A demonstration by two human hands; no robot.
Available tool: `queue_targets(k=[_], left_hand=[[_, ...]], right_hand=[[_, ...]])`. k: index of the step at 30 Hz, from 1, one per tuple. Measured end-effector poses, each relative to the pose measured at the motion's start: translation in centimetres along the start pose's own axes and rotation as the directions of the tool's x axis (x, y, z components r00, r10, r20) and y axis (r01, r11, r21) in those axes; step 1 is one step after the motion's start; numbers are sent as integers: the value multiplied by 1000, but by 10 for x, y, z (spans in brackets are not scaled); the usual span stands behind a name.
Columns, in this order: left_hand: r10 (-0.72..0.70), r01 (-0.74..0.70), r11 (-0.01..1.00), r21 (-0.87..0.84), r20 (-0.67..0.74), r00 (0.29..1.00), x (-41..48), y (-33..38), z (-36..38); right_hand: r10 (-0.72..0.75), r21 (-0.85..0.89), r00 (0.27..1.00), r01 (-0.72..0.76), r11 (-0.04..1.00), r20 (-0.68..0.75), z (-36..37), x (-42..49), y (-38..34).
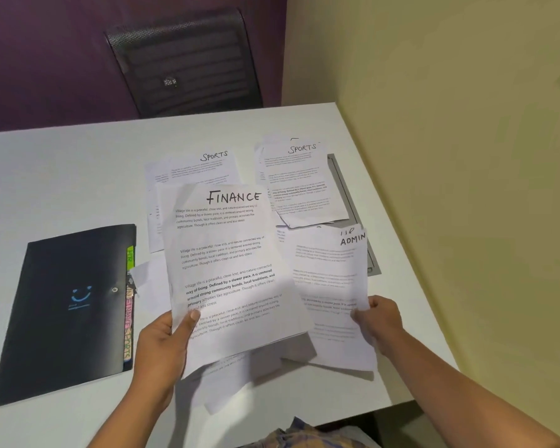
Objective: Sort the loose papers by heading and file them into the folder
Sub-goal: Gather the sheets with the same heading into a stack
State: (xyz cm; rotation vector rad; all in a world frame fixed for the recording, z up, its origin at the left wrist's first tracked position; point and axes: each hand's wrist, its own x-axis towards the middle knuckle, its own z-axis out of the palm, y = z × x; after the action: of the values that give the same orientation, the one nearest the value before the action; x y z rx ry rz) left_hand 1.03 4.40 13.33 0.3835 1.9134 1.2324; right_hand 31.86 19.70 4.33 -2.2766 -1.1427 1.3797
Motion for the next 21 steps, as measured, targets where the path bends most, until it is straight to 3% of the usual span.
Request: queue_targets(k=[6,11,14,17,21], left_hand=[[7,-7,1000,27,3,1000,-5,5,10],[22,-23,1000,6,18,1000,-10,8,11],[5,-5,1000,21,0,1000,-11,9,10],[-21,21,1000,13,-12,1000,-10,5,7],[-27,27,1000,-10,-20,999,-8,-3,-1]], right_hand=[[71,44,996,-73,996,51,-13,-4,13],[34,87,990,-47,995,136,-7,-7,14],[-9,91,994,0,996,108,5,-4,6],[-73,-44,997,75,996,32,19,-7,-14],[-60,-257,995,37,966,-84,43,-4,-35]])
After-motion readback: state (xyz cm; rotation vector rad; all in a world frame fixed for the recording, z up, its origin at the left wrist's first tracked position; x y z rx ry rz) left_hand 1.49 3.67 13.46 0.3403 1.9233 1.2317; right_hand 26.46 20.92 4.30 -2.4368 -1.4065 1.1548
